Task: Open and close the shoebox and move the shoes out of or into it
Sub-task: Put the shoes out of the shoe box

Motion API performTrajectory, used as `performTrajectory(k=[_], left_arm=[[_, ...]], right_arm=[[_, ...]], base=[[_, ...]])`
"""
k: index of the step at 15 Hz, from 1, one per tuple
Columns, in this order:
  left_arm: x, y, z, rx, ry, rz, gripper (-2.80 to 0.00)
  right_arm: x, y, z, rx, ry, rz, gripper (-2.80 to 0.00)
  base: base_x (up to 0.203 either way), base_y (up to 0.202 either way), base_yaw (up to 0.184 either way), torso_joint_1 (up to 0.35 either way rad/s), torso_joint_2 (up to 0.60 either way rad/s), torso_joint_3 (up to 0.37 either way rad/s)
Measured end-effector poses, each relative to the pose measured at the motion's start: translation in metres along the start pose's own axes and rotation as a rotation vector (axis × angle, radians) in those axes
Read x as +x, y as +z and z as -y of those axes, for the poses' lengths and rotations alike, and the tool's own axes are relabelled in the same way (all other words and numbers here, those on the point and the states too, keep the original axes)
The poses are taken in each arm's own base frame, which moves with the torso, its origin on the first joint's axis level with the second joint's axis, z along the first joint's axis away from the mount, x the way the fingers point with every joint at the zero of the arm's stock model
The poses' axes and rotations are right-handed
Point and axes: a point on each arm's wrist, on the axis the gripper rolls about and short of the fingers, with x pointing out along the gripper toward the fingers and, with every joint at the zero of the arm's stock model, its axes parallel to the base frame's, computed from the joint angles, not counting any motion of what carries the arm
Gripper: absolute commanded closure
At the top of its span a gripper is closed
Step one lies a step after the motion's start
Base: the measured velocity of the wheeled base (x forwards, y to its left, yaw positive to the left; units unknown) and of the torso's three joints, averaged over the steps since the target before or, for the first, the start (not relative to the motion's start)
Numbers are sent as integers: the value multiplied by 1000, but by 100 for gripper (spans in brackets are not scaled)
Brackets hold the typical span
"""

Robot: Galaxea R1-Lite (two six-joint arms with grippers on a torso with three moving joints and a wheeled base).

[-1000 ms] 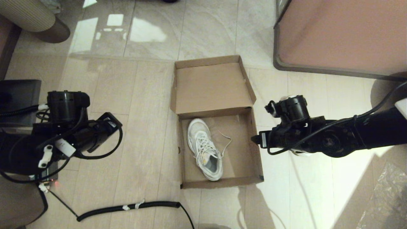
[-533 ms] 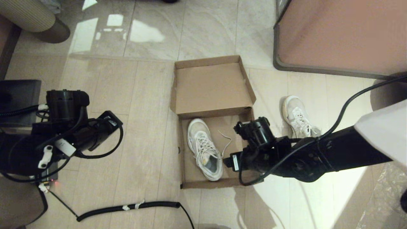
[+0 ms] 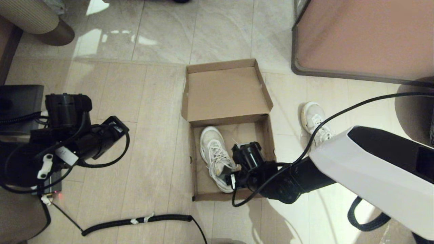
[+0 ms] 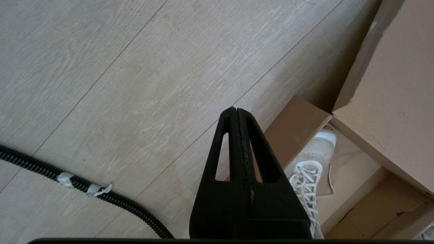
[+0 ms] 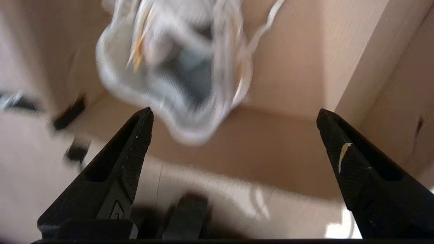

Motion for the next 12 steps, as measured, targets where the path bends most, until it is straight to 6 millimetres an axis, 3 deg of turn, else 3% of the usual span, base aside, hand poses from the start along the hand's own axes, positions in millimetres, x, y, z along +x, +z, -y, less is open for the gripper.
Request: performTrajectory(k=[5, 7, 12], left_arm=[[-2, 4, 0, -6, -2, 12, 0], [-3, 7, -2, -9, 2, 20, 0], [-7, 10, -2, -13, -4, 31, 0]], right_arm=[[35, -1, -6, 0, -79, 10, -280], [45, -1, -6, 0, -101, 11, 0], [63, -5, -7, -26, -118, -18, 0]], base=[[0, 0, 0, 0, 0, 0], [0, 0, 0, 0, 0, 0], [0, 0, 0, 0, 0, 0]])
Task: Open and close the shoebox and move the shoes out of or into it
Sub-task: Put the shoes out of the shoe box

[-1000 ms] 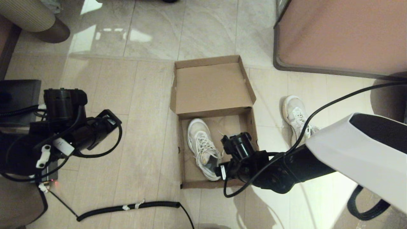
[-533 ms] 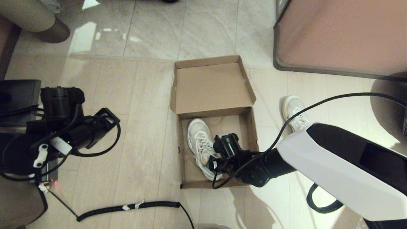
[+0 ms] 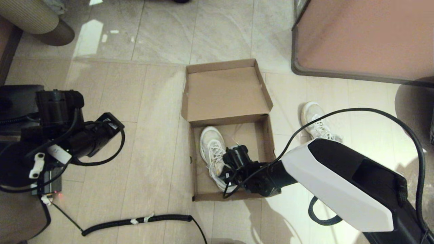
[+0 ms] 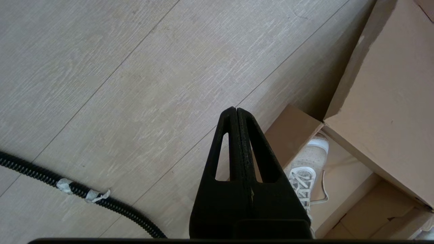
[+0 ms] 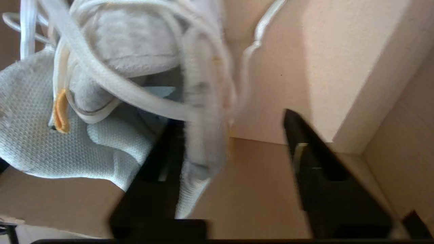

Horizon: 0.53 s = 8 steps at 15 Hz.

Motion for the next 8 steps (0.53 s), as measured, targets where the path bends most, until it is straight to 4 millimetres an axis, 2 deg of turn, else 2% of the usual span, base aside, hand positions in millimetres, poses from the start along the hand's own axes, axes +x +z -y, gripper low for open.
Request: performTrajectory(k=[5, 8], left_arm=[[-1, 3, 2, -1, -8, 10, 0], [-2, 5, 3, -4, -9, 18, 0]], right_arm=[[2, 7, -4, -9, 5, -11, 0], [-20, 23, 0, 2, 27, -29, 0]], base=[[0, 0, 0, 0, 0, 0], [0, 0, 0, 0, 0, 0]])
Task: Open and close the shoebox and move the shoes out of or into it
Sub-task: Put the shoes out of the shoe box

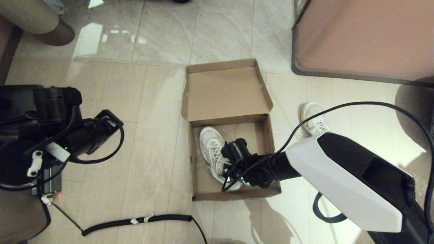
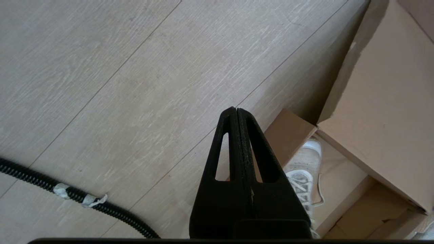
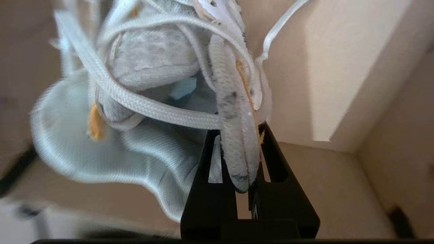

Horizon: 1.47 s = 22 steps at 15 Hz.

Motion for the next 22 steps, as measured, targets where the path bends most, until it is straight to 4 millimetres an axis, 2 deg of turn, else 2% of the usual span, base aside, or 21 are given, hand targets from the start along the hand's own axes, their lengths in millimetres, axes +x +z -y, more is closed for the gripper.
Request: performTrajectory(k=[3, 8, 12, 14, 16, 18, 22], left_arm=[[-3, 2, 0, 0, 1, 5, 0], [-13, 7, 0, -5, 4, 31, 0], [-18, 9, -1, -7, 2, 36, 0], [-19, 9, 0, -7, 0, 38, 0], [-20, 9, -1, -7, -1, 39, 0], [-21, 9, -1, -7, 0, 39, 0], [-21, 8, -1, -3, 1, 35, 0]], right_arm=[[-38, 20, 5, 32, 45, -14, 0], [-125, 46, 19, 127, 148, -74, 0], [-196, 54, 43, 162, 241, -94, 0], [-220, 60, 60, 201, 241, -55, 0], [-232, 67, 85, 259, 191, -7, 0], [-234, 72, 112, 315, 125, 23, 0], [-218, 80, 167, 436, -15, 51, 0]], base=[[0, 0, 0, 0, 0, 0], [0, 0, 0, 0, 0, 0], [0, 0, 0, 0, 0, 0], [0, 0, 0, 0, 0, 0], [0, 0, 0, 0, 0, 0], [0, 0, 0, 0, 0, 0], [0, 0, 0, 0, 0, 0]])
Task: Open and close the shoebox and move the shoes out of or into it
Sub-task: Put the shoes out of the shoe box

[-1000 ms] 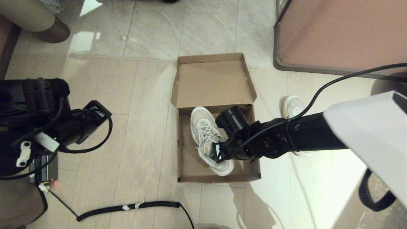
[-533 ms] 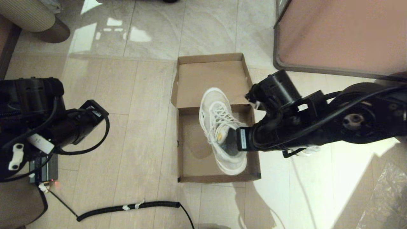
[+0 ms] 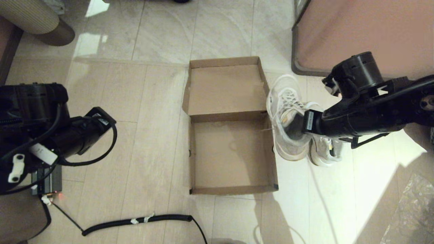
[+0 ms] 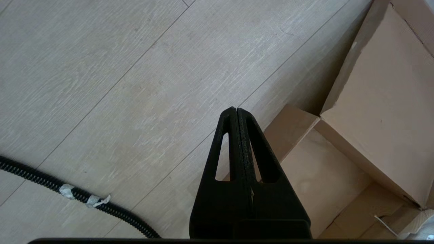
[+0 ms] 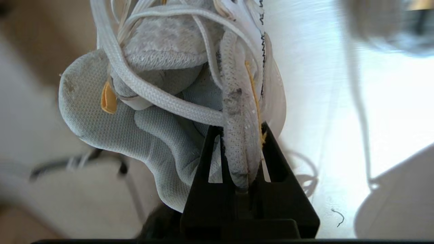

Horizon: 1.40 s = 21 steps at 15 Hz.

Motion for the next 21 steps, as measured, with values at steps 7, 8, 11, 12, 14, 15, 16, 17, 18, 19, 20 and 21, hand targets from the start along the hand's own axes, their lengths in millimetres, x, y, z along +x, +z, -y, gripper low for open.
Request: performTrajectory(k=[7, 8, 11, 12, 14, 15, 16, 17, 18, 19, 20, 21], left_arm=[[-8, -7, -10, 8, 25, -19, 0], [-9, -7, -10, 9, 25, -19, 0], [-13, -7, -13, 10, 29, -21, 0], [-14, -8, -14, 11, 30, -23, 0], [-15, -8, -14, 11, 30, -23, 0], [-16, -8, -15, 11, 32, -24, 0], [-17, -8, -15, 12, 34, -26, 0], [-20, -7, -16, 15, 39, -34, 0], [-22, -7, -16, 19, 45, -41, 0], [-25, -4, -16, 19, 41, -36, 0], [-27, -3, -15, 25, 38, -32, 0], [-29, -1, -15, 28, 33, -26, 0]], right_arm=[[81, 24, 46, 253, -181, 176, 0], [91, 23, 48, 288, -193, 179, 0], [118, 24, 56, 368, -275, 212, 0], [127, 27, 59, 393, -292, 228, 0], [145, 29, 61, 459, -312, 251, 0], [157, 27, 62, 485, -322, 253, 0], [168, 25, 63, 499, -332, 251, 0], [181, 22, 64, 507, -340, 248, 0], [192, 19, 64, 509, -347, 242, 0], [202, 17, 63, 508, -351, 238, 0], [210, 15, 63, 507, -354, 233, 0], [216, 12, 62, 504, -355, 227, 0]], base=[[0, 0, 0, 0, 0, 0], [0, 0, 0, 0, 0, 0], [0, 0, 0, 0, 0, 0], [0, 0, 0, 0, 0, 0], [0, 0, 0, 0, 0, 0], [0, 0, 0, 0, 0, 0], [0, 0, 0, 0, 0, 0], [0, 0, 0, 0, 0, 0], [0, 0, 0, 0, 0, 0], [0, 0, 0, 0, 0, 0], [0, 0, 0, 0, 0, 0], [0, 0, 0, 0, 0, 0]])
